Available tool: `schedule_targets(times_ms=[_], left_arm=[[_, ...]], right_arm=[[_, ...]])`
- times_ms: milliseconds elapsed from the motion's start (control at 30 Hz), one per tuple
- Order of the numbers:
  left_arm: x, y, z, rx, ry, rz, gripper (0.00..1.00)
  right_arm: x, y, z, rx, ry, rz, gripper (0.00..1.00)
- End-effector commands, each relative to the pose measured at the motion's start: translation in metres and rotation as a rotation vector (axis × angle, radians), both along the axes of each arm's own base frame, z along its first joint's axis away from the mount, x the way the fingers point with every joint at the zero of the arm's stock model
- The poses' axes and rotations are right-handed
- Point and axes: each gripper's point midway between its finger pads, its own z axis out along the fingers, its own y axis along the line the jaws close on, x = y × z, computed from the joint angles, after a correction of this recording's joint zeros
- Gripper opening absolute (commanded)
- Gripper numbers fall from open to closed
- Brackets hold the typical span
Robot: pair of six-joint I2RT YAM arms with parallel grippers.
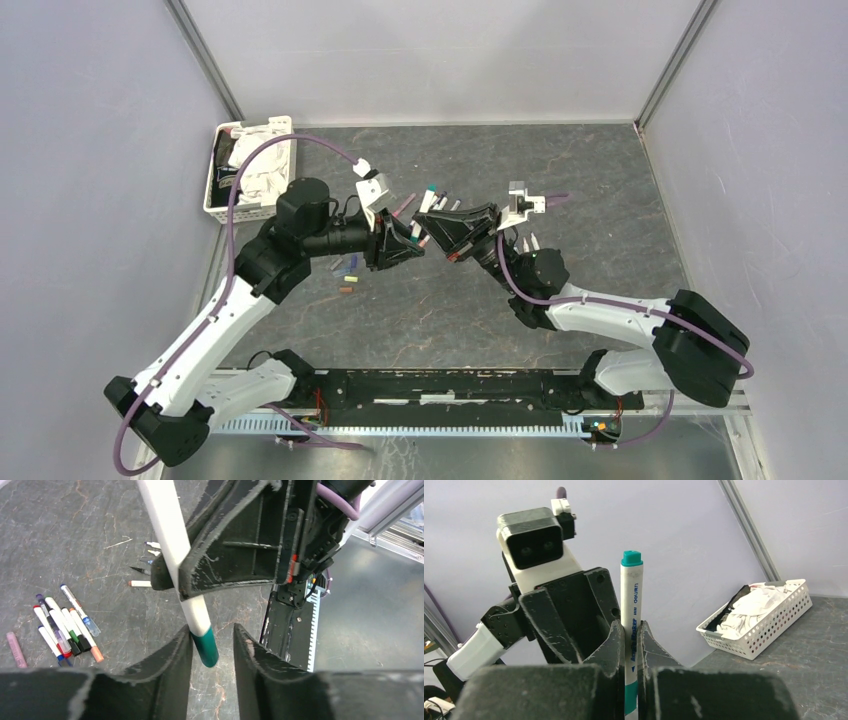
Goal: Open the pen caps
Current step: Pick up the pen from the center of the board.
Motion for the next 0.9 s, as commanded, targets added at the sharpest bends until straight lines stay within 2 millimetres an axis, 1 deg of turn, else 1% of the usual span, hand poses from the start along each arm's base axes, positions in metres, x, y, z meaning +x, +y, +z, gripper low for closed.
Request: schedule_targets(times_ms=[0, 100, 133, 167, 200, 233, 267, 300, 333, 367, 400, 433, 467, 533, 600, 633, 667, 733, 800, 867], left_arm=[[-0.003, -0.005, 0.010, -0.022, 0.030, -0.028, 0.38], [0.000, -0.004, 0.007, -0.015, 0.039, -0.019, 0.27], [-0.001, -0.004, 0.006, -0.015, 0.043, -0.026, 0.21], [-0.001, -0.004, 0.006, -0.013, 0.045, -0.029, 0.10], [0.000, -0.004, 0.005, -0.009, 0.044, -0.027, 0.03], [0.001, -0.003, 0.004, 0.001, 0.044, -0.023, 0.02], [0.003, -0.001, 0.004, 0.020, 0.011, -0.022, 0.02], [0.005, 0.001, -0.001, 0.046, -0.002, -0.021, 0.02], [0.007, 0.004, -0.004, 0.078, -0.021, -0.021, 0.02], [0.009, 0.006, -0.010, 0.116, -0.042, -0.025, 0.02], [0.010, 0.010, -0.019, 0.170, -0.075, -0.047, 0.02], [0.011, 0.015, -0.027, 0.226, -0.109, -0.065, 0.02], [0.016, 0.023, -0.036, 0.287, -0.144, -0.056, 0.02], [0.020, 0.039, -0.056, 0.418, -0.244, -0.091, 0.02], [0.021, 0.056, -0.075, 0.533, -0.344, -0.131, 0.02], [0.019, 0.065, -0.084, 0.581, -0.389, -0.161, 0.02], [0.018, 0.072, -0.091, 0.624, -0.432, -0.177, 0.02], [0.015, 0.085, -0.103, 0.701, -0.517, -0.236, 0.02], [0.014, 0.095, -0.112, 0.768, -0.574, -0.288, 0.02], [0.012, 0.104, -0.120, 0.831, -0.612, -0.357, 0.02]], right_arm=[[-0.003, -0.009, 0.018, 0.079, -0.038, -0.056, 0.00], [-0.005, -0.004, 0.015, 0.062, -0.040, -0.051, 0.00], [-0.005, -0.003, 0.013, 0.056, -0.039, -0.050, 0.00], [-0.005, -0.002, 0.011, 0.050, -0.032, -0.050, 0.00], [-0.005, -0.002, 0.008, 0.044, -0.023, -0.051, 0.00], [-0.003, -0.002, 0.004, 0.033, -0.010, -0.056, 0.01], [-0.002, -0.002, 0.000, 0.014, 0.006, -0.062, 0.08], [0.001, -0.003, -0.003, -0.004, 0.017, -0.077, 0.18], [0.004, -0.003, -0.009, -0.038, 0.033, -0.089, 0.25], [0.005, -0.002, -0.012, -0.070, 0.045, -0.090, 0.33], [0.009, -0.001, -0.016, -0.117, 0.060, -0.084, 0.39], [0.010, 0.003, -0.020, -0.170, 0.073, -0.061, 0.45], [0.014, 0.002, -0.024, -0.213, 0.092, -0.044, 0.48], [0.015, 0.001, -0.029, -0.301, 0.109, 0.011, 0.53], [0.014, -0.007, -0.036, -0.377, 0.111, 0.039, 0.56], [0.013, -0.011, -0.040, -0.411, 0.110, 0.052, 0.58], [0.014, -0.017, -0.044, -0.446, 0.113, 0.049, 0.60], [0.010, -0.023, -0.051, -0.502, 0.113, 0.080, 0.62], [0.009, -0.023, -0.058, -0.560, 0.132, 0.120, 0.65], [0.008, -0.015, -0.070, -0.637, 0.170, 0.185, 0.67]])
